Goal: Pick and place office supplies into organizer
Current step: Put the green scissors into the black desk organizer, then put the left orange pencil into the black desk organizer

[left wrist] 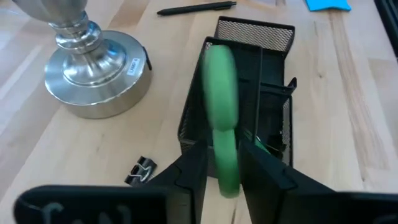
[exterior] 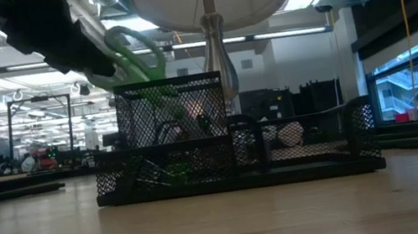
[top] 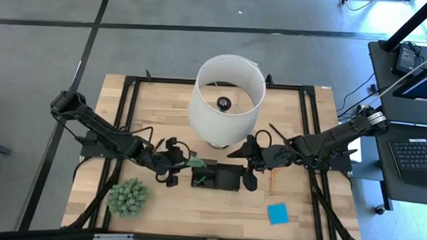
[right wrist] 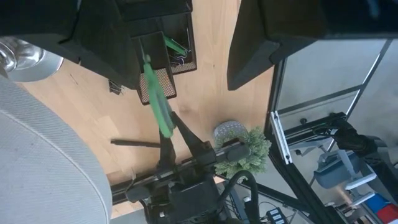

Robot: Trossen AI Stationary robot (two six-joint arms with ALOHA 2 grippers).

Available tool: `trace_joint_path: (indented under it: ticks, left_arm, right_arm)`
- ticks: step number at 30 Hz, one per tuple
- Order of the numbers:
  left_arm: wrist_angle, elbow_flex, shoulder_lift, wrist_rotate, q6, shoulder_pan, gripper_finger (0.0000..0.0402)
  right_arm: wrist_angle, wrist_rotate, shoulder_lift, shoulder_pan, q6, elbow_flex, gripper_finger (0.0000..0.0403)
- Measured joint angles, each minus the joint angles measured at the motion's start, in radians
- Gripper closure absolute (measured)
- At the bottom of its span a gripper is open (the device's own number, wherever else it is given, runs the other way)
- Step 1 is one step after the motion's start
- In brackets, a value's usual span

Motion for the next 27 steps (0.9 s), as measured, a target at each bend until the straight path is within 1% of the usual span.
trace_joint_path:
  ticks: [6, 9, 11, 14, 19, 21, 23, 27]
  left_arm:
    - [-0.017, 0.014, -0.005, 0.006, -0.001, 0.0, 0.0307]
    - [-0.117, 0.046, -0.027, 0.005, -0.003, 0.0, 0.0307]
    - [-0.209, 0.07, -0.048, 0.005, -0.025, 0.0, 0.0306]
    - [-0.302, 0.095, -0.086, 0.005, -0.064, 0.0, 0.0304]
    - [-0.3, 0.1, -0.135, 0.005, -0.078, 0.0, 0.0305]
    - [-0.312, 0.1, -0.15, 0.005, -0.078, -0.001, 0.0306]
    - [-0.322, 0.1, -0.166, 0.005, -0.079, -0.004, 0.0307]
    - [-0.321, 0.1, -0.186, -0.006, -0.111, -0.004, 0.0308]
  right_arm:
    - [-0.009, 0.0, 0.0, 0.0, 0.002, 0.0, 0.016]
    - [-0.034, 0.0, 0.0, 0.0, 0.025, 0.0, 0.016]
    - [-0.056, -0.001, 0.0, 0.0, 0.041, 0.0, 0.016]
    - [-0.113, -0.001, 0.0, 0.0, 0.098, 0.0, 0.016]
    - [-0.173, -0.001, 0.0, 0.0, 0.17, 0.0, 0.016]
    - [-0.207, -0.002, 0.0, 0.0, 0.23, 0.0, 0.016]
    - [-0.273, -0.015, 0.0, 0.0, 0.329, 0.0, 0.016]
    - [-0.489, -0.122, 0.0, 0.003, 0.607, 0.0, 0.016]
